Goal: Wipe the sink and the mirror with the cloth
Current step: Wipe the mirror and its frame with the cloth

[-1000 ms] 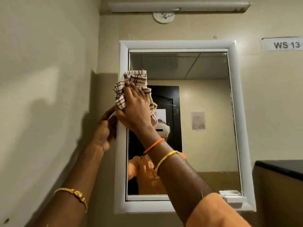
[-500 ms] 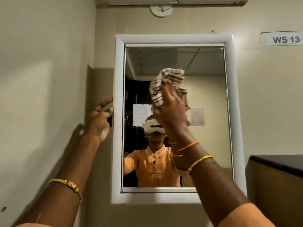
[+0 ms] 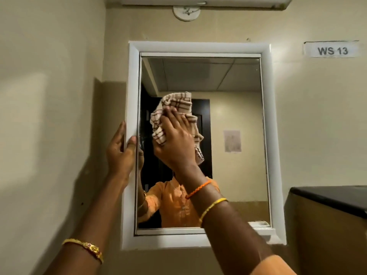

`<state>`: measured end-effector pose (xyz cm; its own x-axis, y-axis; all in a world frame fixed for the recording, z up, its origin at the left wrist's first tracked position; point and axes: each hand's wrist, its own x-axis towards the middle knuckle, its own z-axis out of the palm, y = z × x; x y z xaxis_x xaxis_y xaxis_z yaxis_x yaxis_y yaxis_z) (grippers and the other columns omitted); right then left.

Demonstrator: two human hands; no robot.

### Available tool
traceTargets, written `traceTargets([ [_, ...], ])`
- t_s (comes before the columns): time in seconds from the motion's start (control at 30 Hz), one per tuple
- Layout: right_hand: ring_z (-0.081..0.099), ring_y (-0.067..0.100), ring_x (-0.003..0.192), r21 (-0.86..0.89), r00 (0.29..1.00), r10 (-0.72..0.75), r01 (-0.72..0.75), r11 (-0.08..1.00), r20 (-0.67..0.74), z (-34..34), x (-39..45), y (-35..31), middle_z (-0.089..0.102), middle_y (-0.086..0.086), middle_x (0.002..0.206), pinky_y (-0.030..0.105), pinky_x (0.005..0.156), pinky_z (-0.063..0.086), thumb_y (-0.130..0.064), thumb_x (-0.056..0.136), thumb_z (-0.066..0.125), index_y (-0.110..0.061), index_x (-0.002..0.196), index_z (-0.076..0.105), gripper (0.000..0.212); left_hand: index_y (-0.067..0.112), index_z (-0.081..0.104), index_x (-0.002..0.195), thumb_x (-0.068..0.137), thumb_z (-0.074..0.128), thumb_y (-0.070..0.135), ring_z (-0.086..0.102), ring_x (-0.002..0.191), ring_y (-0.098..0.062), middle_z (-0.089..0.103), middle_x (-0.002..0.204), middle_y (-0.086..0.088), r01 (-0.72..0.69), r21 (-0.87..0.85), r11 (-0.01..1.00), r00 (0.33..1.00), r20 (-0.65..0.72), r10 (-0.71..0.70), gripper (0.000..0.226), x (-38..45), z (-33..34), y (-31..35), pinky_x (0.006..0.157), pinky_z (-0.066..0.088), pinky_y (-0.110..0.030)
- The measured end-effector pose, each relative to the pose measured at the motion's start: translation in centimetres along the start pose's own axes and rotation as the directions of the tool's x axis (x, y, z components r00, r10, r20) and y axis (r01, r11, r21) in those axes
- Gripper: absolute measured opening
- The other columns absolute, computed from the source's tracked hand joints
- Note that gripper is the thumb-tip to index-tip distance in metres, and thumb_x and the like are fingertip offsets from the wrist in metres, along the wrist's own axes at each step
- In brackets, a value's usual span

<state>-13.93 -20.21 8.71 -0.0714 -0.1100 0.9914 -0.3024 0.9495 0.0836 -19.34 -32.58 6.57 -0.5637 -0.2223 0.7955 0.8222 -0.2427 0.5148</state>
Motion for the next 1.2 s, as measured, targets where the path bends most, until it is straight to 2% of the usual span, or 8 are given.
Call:
traceTargets([
  [0.17,0.033,0.023,0.141,-0.009,0.999,-0.032,0.032,0.999,0.037,-2.1,-0.3,2.3,0.045,0.008,0.146,0.039,0.118,0.018,-0.026,0.077,0.066,-0.011,0.13,0.053,0.056,0.02,0.042,0.138,0.09,0.055,0.004,0.051,0.127,-0.015,0.048,0.142,-0.003,0.007,-0.007,1.0,0.999,-0.035,-0.007,0.053,0.0,0.3,-0.1,0.104,0.044,-0.031],
  [0.27,0.041,0.024,0.135,-0.035,0.994,0.081,-0.084,0.996,-0.074,-4.9,-0.6,5.8,0.051,0.008,0.141,0.046,0.114,0.03,-0.025,0.076,0.064,-0.013,0.126,0.056,0.052,0.023,0.045,0.136,0.091,0.055,0.006,0.068,0.09,0.001,0.06,0.126,0.002,0.001,-0.016,1.0,0.998,-0.06,-0.002,0.049,-0.4,0.4,0.3,0.075,0.057,-0.021],
  [0.37,0.044,0.026,0.131,-0.006,0.959,0.246,-0.249,0.969,-0.143,-8.4,-1.6,9.8,0.053,0.011,0.137,0.05,0.108,0.036,-0.026,0.074,0.062,-0.012,0.126,0.053,0.054,0.021,0.046,0.137,0.091,0.055,0.007,0.064,0.11,-0.017,0.055,0.136,-0.003,0.006,0.01,1.0,0.998,-0.064,-0.006,0.049,-0.6,0.3,0.5,0.092,0.054,-0.039],
  [0.43,0.045,0.027,0.13,-0.017,0.942,0.284,-0.292,0.956,-0.176,-10.6,-2.5,12.0,0.055,0.012,0.135,0.049,0.108,0.036,-0.026,0.075,0.061,-0.01,0.127,0.052,0.055,0.019,0.046,0.137,0.091,0.055,0.01,0.063,0.112,-0.016,0.055,0.136,-0.003,-0.004,0.034,0.999,0.999,-0.051,0.006,0.047,-0.8,0.2,0.6,0.091,0.054,-0.034],
  [0.53,0.045,0.026,0.131,-0.123,0.947,0.267,-0.291,0.949,-0.181,-11.9,-3.3,13.3,0.054,0.01,0.137,0.047,0.109,0.035,-0.034,0.076,0.055,-0.011,0.129,0.052,0.058,0.013,0.054,0.127,0.094,0.051,0.02,0.066,0.079,0.003,0.065,0.109,-0.001,-0.014,0.111,0.994,0.999,-0.034,0.018,0.033,-1.7,0.1,0.3,0.073,0.055,-0.016],
  [0.67,0.042,0.026,0.134,-0.104,0.932,0.304,-0.328,0.939,-0.196,-11.4,-4.5,12.6,0.051,0.01,0.14,0.049,0.111,0.033,-0.038,0.077,0.051,-0.011,0.13,0.051,0.06,0.008,0.06,0.118,0.096,0.044,0.033,0.061,0.099,-0.028,0.065,0.11,-0.018,0.019,0.106,0.994,0.998,-0.057,-0.013,0.036,-2.7,-0.4,-1.3,0.088,0.048,-0.034],
  [0.87,0.043,0.032,0.131,-0.097,0.921,0.34,-0.362,0.927,-0.192,-10.7,-12.6,10.9,0.051,0.016,0.139,0.052,0.109,0.034,-0.046,0.078,0.048,-0.006,0.126,0.054,0.063,0.006,0.058,0.122,0.097,0.041,0.036,0.058,0.112,-0.027,0.063,0.119,-0.017,0.002,0.164,0.986,0.995,-0.103,0.015,0.042,-3.1,-0.6,-2.7,0.098,0.046,-0.036],
  [1.2,0.038,0.029,0.137,-0.062,0.939,0.301,-0.315,0.947,-0.169,-11.3,-8.1,12.7,0.047,0.015,0.143,0.053,0.11,0.033,-0.041,0.079,0.052,-0.008,0.13,0.05,0.061,-0.002,0.058,0.112,0.097,0.034,0.043,0.056,0.109,-0.037,0.061,0.112,-0.028,0.125,0.141,0.982,0.982,-0.158,-0.103,0.053,-4.4,-0.7,-2.9,0.095,0.045,-0.045],
])
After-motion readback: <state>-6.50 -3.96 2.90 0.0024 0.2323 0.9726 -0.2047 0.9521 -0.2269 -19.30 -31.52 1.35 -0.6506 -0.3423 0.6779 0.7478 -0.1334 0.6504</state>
